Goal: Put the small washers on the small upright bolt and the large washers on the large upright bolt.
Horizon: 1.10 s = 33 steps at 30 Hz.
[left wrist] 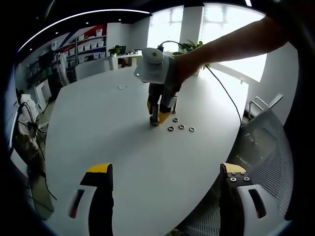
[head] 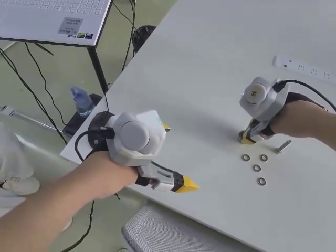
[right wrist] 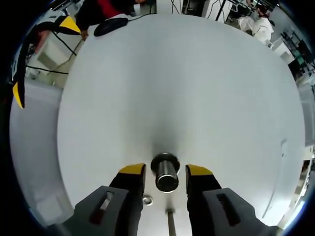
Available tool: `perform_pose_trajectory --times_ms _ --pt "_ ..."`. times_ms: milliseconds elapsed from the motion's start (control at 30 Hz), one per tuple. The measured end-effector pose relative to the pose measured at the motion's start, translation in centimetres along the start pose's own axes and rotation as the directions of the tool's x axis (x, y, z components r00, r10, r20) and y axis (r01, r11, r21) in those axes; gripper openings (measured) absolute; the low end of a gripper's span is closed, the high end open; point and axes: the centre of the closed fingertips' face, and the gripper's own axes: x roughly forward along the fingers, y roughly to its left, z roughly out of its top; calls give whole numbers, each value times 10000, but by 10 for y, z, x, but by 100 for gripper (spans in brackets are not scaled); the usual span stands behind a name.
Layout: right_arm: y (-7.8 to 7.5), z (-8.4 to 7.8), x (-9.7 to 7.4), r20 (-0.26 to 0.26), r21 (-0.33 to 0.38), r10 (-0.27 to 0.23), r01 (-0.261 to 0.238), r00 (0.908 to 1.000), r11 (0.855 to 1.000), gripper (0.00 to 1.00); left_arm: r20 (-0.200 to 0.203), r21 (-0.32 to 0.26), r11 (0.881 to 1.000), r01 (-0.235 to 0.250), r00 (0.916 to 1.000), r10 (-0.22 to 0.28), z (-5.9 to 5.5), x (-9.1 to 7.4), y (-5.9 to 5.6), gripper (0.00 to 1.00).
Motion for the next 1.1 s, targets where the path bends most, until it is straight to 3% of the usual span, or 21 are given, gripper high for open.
perform_pose_trajectory --times_ms 67,133,333,667,967,1100 --pt "-1 1 0 73 4 -40 40 10000 10000 43 2 15 10000 -9 10000 9 0 0 0 90" --pt "-2 1 -1 93 -118 -22 23 10000 9999 45 9 5 10000 -20 10000 20 1 0 0 90" --pt "-2 2 -6 183 -39 36 -35 9998 10000 45 -8 31 10000 -22 10000 22 0 -2 -1 90" --pt "-2 7 -30 653 -7 -31 32 9979 10000 45 9 117 9999 19 10000 -19 4 -2 -4 91" --pt "1 0 -50 867 90 -198 191 9960 9998 45 71 409 9991 63 10000 -66 9 2 -6 91" --pt "1 0 -62 1083 248 -210 184 9939 9995 45 -112 533 9986 69 9999 -63 4 3 -5 91"
